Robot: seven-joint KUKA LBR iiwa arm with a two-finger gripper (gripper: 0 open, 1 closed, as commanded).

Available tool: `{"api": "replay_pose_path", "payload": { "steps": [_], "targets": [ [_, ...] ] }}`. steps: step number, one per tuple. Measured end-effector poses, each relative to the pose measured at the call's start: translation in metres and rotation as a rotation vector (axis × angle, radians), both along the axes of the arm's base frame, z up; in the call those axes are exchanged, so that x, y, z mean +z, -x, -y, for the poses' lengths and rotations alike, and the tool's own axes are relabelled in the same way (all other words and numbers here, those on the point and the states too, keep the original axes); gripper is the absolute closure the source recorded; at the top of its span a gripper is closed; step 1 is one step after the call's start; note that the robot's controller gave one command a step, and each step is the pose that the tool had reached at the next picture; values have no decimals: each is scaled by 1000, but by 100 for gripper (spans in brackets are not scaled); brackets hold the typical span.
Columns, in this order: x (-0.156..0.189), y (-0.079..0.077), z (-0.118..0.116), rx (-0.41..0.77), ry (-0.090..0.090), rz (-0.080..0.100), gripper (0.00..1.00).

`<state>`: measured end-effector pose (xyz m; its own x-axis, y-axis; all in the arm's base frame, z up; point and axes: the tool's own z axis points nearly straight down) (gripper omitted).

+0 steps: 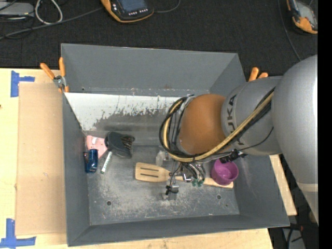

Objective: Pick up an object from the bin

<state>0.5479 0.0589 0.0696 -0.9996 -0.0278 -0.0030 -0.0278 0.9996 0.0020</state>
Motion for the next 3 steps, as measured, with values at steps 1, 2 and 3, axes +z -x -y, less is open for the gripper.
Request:
{"api": "replay_pose_path", "payload": {
  "steps": [1,2,3],
  "targets": [
    [0,0,-1,2,0,3,0],
    [1,-1,-1,-2,-2,4,100],
    [1,-1,-1,-3,-2,4,100]
  ]
}}
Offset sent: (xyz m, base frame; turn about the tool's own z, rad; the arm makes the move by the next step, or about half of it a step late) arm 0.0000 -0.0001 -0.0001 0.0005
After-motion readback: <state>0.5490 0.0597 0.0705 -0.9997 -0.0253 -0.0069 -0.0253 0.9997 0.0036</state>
